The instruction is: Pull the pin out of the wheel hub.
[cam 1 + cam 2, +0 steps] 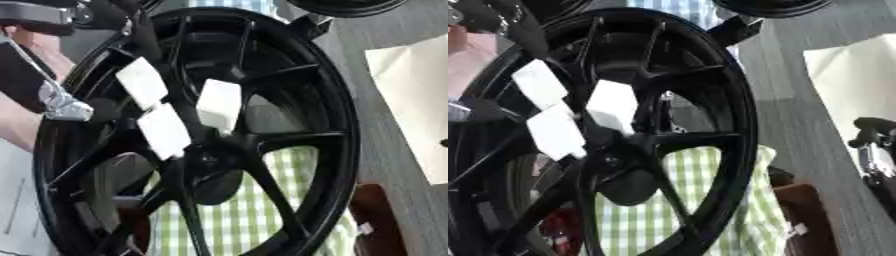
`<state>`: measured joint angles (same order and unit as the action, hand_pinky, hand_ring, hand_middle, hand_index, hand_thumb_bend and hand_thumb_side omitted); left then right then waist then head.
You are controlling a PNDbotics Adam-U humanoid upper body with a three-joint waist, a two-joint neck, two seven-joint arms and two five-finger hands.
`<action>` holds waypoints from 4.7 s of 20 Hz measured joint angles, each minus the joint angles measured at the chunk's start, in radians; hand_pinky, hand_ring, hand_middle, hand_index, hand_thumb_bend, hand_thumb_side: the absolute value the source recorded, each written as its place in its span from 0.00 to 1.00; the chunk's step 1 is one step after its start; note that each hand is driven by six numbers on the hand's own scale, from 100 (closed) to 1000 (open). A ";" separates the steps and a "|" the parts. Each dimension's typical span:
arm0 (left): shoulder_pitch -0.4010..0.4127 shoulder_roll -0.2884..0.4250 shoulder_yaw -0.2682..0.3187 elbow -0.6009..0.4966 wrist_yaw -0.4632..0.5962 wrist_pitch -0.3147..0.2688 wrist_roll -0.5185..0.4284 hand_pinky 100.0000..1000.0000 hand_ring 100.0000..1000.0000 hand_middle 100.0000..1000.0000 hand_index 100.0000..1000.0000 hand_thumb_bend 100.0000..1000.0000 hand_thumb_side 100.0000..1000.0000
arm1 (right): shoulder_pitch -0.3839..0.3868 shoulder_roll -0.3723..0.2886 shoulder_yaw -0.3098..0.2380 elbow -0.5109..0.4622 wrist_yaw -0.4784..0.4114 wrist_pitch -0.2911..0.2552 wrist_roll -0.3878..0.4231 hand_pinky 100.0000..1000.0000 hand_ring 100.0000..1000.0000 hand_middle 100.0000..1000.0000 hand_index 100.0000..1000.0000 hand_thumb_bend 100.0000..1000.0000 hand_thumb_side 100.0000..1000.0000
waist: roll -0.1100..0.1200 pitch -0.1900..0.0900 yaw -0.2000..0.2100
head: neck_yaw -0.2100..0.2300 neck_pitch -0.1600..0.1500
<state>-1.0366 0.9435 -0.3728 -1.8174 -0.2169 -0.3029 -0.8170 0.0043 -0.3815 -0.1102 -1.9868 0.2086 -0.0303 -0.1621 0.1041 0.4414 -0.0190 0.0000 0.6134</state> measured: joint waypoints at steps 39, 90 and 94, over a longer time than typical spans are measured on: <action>-0.029 -0.065 -0.087 0.188 -0.063 -0.044 0.044 0.90 0.82 0.76 0.80 0.15 0.27 | -0.004 0.026 0.006 0.000 0.006 0.029 0.006 0.87 0.61 0.75 0.73 0.00 0.78 | 0.000 0.000 -0.018 | -0.001 -0.027; 0.167 0.050 0.433 0.438 0.274 0.046 0.167 0.68 0.38 0.10 0.18 0.00 0.20 | 0.022 0.031 -0.044 0.000 0.000 0.033 -0.047 0.87 0.60 0.75 0.73 0.00 0.76 | -0.003 0.000 0.065 | -0.051 -0.032; 0.258 0.051 0.496 0.530 0.234 0.039 0.224 0.68 0.38 0.11 0.19 0.00 0.19 | 0.022 0.031 -0.048 0.000 0.000 0.031 -0.054 0.87 0.60 0.75 0.73 0.00 0.75 | -0.007 0.000 0.067 | -0.055 -0.019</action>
<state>-0.7784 0.9946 0.1229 -1.2879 0.0170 -0.2637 -0.5930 0.0267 -0.3509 -0.1586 -1.9867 0.2086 0.0007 -0.2163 0.0968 0.4414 0.0477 -0.0551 0.5939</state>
